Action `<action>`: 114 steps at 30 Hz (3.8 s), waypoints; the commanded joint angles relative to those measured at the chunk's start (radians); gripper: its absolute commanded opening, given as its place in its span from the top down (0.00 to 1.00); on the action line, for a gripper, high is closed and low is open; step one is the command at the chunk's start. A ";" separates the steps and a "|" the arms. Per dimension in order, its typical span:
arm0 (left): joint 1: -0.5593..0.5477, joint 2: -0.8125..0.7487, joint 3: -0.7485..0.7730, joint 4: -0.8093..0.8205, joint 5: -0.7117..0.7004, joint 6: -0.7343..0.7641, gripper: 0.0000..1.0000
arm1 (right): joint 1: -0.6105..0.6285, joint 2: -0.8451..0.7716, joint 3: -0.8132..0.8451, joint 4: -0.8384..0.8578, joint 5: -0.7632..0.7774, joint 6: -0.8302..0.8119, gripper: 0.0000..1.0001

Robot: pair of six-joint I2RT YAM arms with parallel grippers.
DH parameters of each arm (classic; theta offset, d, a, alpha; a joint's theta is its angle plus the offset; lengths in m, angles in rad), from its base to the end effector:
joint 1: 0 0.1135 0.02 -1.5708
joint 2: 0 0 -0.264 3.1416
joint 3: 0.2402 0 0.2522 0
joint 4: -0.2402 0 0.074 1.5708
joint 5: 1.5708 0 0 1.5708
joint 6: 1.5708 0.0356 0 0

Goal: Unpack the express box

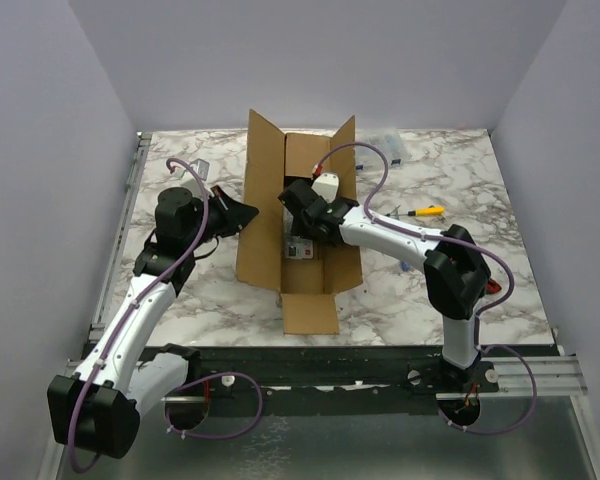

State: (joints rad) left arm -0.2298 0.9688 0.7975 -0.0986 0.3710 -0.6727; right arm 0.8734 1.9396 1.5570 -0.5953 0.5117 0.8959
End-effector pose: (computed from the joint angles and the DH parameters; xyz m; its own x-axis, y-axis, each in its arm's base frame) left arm 0.2165 -0.0639 0.3199 -0.5473 -0.4683 -0.6936 0.2704 0.6854 -0.6761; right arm 0.2854 0.3134 0.2368 -0.7174 0.2038 -0.6662 0.1081 0.9772 0.1825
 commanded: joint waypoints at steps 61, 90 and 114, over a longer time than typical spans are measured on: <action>-0.012 0.057 -0.054 0.016 -0.158 0.030 1.00 | -0.040 -0.163 0.120 0.079 -0.150 -0.355 1.00; 0.216 0.254 0.256 -0.315 -0.557 0.115 1.00 | -0.090 -0.744 -0.319 -0.036 0.071 -0.452 1.00; 0.204 -0.011 0.483 -0.160 0.254 0.097 0.11 | -0.091 -0.888 -0.856 0.046 -0.293 -0.203 0.44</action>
State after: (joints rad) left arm -0.0124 0.9737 1.2697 -0.3729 0.2958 -0.5541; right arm 0.7834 1.0744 0.6369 -0.5056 0.1741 0.6678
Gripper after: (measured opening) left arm 0.889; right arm 0.404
